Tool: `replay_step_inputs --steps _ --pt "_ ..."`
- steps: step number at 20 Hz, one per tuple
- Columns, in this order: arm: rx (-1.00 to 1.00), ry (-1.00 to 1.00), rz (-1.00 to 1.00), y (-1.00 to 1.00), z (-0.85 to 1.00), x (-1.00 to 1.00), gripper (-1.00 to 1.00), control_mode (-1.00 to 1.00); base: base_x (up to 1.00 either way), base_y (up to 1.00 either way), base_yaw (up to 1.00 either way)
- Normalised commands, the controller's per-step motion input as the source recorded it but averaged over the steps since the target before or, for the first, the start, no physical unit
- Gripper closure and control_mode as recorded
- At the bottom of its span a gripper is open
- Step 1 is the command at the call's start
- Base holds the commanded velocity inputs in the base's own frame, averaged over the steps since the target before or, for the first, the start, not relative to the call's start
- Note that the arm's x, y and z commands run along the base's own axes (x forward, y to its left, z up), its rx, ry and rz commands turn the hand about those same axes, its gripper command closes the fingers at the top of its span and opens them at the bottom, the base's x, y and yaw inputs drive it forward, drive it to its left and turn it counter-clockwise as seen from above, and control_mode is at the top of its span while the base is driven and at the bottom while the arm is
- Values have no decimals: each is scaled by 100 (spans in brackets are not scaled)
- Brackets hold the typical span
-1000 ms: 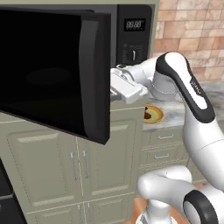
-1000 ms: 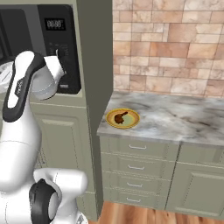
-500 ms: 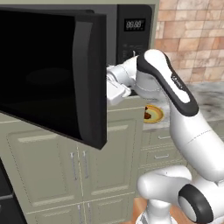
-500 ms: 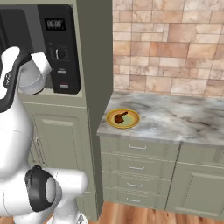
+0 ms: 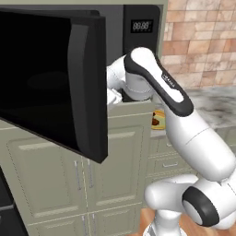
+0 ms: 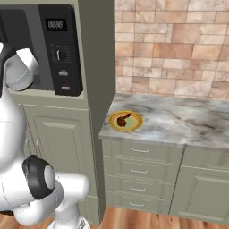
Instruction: Pick the chicken drumstick from the counter and place it in the microwave. Then turn on the microwave.
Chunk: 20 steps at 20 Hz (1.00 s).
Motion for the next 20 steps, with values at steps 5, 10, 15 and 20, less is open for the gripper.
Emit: replay_step_inputs --steps 5,10,15,20 --pt "-3 -8 8 42 -5 -9 -100 -100 0 0 0" --pt "-4 -9 8 44 -6 -12 -100 -100 0 0 0" --pt "-2 -7 7 36 -7 -6 -100 -100 0 0 0" --pt "0 -3 1 23 -8 0 -100 -100 0 0 0"
